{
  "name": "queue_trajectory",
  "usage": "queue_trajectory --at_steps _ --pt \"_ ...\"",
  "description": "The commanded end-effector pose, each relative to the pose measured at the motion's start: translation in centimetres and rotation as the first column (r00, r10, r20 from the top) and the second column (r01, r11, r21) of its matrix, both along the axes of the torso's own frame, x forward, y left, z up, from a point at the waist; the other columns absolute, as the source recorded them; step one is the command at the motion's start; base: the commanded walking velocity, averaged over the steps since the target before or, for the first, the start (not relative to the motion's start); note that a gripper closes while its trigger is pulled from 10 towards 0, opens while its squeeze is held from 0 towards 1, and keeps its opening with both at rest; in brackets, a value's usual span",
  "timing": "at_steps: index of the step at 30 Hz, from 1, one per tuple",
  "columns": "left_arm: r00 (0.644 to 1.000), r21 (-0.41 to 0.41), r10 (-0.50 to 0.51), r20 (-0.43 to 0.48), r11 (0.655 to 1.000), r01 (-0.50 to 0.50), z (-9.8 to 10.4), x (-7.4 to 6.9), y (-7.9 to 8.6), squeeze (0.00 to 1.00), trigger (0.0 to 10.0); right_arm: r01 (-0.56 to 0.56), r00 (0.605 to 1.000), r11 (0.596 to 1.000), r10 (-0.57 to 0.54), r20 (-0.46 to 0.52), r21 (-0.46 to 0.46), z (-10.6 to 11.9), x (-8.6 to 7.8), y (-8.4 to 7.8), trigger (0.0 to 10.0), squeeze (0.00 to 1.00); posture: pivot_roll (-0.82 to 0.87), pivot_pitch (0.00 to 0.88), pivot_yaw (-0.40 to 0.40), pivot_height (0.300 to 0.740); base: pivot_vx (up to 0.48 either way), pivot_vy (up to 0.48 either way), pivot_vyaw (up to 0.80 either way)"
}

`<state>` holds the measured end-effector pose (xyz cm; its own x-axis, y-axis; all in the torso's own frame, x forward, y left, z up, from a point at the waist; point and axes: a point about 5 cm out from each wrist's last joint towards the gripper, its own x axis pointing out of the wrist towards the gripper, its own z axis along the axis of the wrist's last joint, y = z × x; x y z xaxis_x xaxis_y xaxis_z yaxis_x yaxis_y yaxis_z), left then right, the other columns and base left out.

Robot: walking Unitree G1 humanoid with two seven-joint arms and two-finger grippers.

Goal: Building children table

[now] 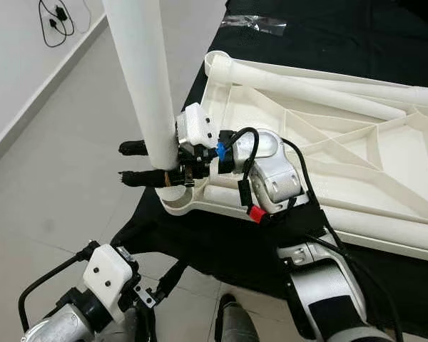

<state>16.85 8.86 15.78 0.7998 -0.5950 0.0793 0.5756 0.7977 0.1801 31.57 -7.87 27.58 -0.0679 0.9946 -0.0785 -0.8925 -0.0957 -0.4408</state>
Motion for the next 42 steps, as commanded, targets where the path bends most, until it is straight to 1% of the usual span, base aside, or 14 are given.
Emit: queue_trajectory --at_steps 1,4,7,16,21,23,29,30,32,33,36,37,38,42 --pt "1.0 0.003 -0.002 -0.011 1.0 0.002 -0.3 -0.5 -0.1 0.0 10.0 -0.044 0.999 0.998 0.042 -0.028 -0.055 -0.8 -0.3 0.1 10.0 0.0 0.07 0.371 -0.017 0.74 0.0 0.0 0.0" --pt "1.0 0.003 0.0 -0.009 1.0 0.0 -0.3 -0.5 -0.1 0.0 10.0 -0.067 0.997 0.995 0.064 -0.043 -0.071 -1.0 -0.5 0.0 10.0 0.0 0.07 0.372 -0.017 0.74 0.0 0.0 0.0" --pt "1.0 0.003 0.003 -0.006 1.0 -0.003 -0.3 -0.5 -0.1 0.0 10.0 -0.109 0.992 0.988 0.102 -0.067 -0.112 -1.6 -1.0 -0.1 10.0 0.0 0.07 0.369 -0.015 0.74 0.0 0.0 0.0" --pt "1.0 0.003 0.002 -0.006 1.0 -0.002 -0.4 -0.5 -0.2 0.0 10.0 -0.115 0.992 0.984 0.105 -0.074 -0.14 -1.8 -0.9 -0.4 10.0 0.0 0.07 0.36 -0.014 0.74 0.0 0.0 0.0" --pt "1.0 0.002 0.003 -0.003 1.0 -0.003 -0.5 -0.4 -0.3 0.0 10.0 -0.11 0.99 0.979 0.091 -0.111 -0.172 -2.5 -0.8 0.0 10.0 0.0 0.06 0.358 -0.021 0.74 0.0 0.0 0.0" --pt "1.0 0.0 0.005 -0.001 1.0 -0.005 -0.5 -0.4 -0.4 0.0 10.0 -0.097 0.988 0.979 0.073 -0.134 -0.178 -2.8 -0.7 0.5 10.0 0.0 0.06 0.361 -0.025 0.74 0.0 0.0 0.0" --pt "1.0 -0.003 0.006 0.001 1.0 -0.006 -0.4 -0.4 -0.5 0.0 10.0 -0.043 0.986 0.981 0.012 -0.164 -0.187 -3.2 -0.1 0.8 10.0 0.0 0.06 0.364 -0.027 0.74 0.0 0.0 0.0" --pt "1.0 -0.003 0.006 0.001 1.0 -0.006 -0.4 -0.4 -0.5 0.0 10.0 -0.043 0.986 0.981 0.012 -0.164 -0.187 -3.2 -0.1 0.8 10.0 0.0 0.06 0.364 -0.027 0.74 0.0 0.0 0.0" --pt "1.0 -0.005 0.007 0.002 1.0 -0.007 -0.4 -0.5 -0.5 0.0 10.0 0.003 0.983 0.982 -0.038 -0.179 -0.191 -3.5 0.3 0.8 10.0 0.0 0.05 0.369 -0.031 0.74 0.0 0.0 0.0" --pt "1.0 -0.005 0.007 0.002 1.0 -0.007 -0.4 -0.5 -0.5 0.0 10.0 0.003 0.983 0.982 -0.038 -0.179 -0.191 -3.5 0.3 0.8 10.0 0.0 0.05 0.369 -0.031 0.74 0.0 0.0 0.0" --pt "1.0 -0.006 0.009 0.003 1.0 -0.009 -0.3 -0.4 -0.5 0.0 10.0 0.064 0.977 0.983 -0.097 -0.189 -0.174 -3.7 0.7 0.7 10.0 0.0 0.05 0.37 -0.032 0.74 0.0 0.0 0.0" --pt "1.0 -0.006 0.009 0.003 1.0 -0.009 -0.3 -0.4 -0.5 0.0 10.0 0.064 0.977 0.983 -0.097 -0.189 -0.174 -3.7 0.7 0.7 10.0 0.0 0.05 0.37 -0.032 0.74 0.0 0.0 0.0" --pt "1.0 -0.007 0.01 0.004 1.0 -0.01 -0.3 -0.4 -0.5 0.0 10.0 0.102 0.973 0.982 -0.132 -0.192 -0.159 -3.8 0.9 0.5 10.0 0.0 0.05 0.37 -0.032 0.74 0.0 0.0 0.0" --pt "1.0 -0.006 0.011 0.004 1.0 -0.011 -0.3 -0.4 -0.5 0.0 10.0 0.122 0.97 0.981 -0.15 -0.191 -0.151 -3.9 1.0 0.4 10.0 0.0 0.05 0.371 -0.031 0.74 0.0 0.0 0.0"
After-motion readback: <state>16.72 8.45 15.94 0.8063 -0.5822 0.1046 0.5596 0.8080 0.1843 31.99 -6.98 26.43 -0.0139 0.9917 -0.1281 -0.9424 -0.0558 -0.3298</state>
